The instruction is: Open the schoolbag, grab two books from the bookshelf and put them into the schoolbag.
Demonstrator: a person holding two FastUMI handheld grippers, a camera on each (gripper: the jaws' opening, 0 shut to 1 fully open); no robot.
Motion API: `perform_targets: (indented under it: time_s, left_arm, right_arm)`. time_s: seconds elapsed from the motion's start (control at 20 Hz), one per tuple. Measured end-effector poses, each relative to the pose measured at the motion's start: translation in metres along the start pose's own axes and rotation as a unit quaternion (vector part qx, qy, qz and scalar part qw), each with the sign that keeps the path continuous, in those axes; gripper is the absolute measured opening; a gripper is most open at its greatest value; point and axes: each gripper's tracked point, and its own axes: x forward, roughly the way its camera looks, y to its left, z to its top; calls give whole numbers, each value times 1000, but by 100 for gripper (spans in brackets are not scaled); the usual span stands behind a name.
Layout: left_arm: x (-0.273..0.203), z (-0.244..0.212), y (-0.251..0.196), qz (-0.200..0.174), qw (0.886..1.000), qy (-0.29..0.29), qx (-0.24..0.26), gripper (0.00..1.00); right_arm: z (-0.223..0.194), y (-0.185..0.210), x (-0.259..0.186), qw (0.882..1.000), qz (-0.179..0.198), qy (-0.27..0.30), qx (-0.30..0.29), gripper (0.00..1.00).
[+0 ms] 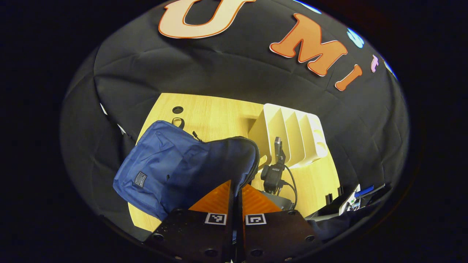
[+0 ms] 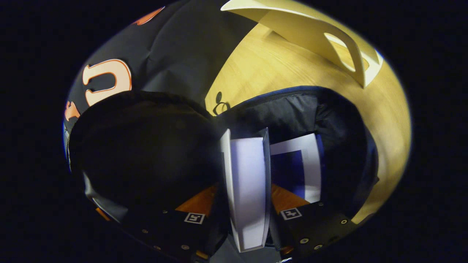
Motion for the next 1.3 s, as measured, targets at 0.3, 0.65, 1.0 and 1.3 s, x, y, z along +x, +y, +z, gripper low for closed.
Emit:
perform_targets:
  time_s: [0.3, 0.65, 1.0, 1.3]
  left_arm:
    - [-2, 3, 2, 2, 1000, -6, -2, 5]
    - [-3, 2, 4, 1, 1000, -9, -8, 5]
    - [0, -1, 3, 2, 1000, -9, -10, 5]
    - [9, -10, -3, 6, 1000, -6, -8, 5]
  right_arm:
    - [-3, 0, -20, 1000, -21, 15, -9, 81]
    - [1, 4, -48, 999, -21, 11, -36, 81]
    - [16, -11, -87, 998, -32, -4, -53, 81]
    - [44, -32, -138, 995, -45, -31, -85, 81]
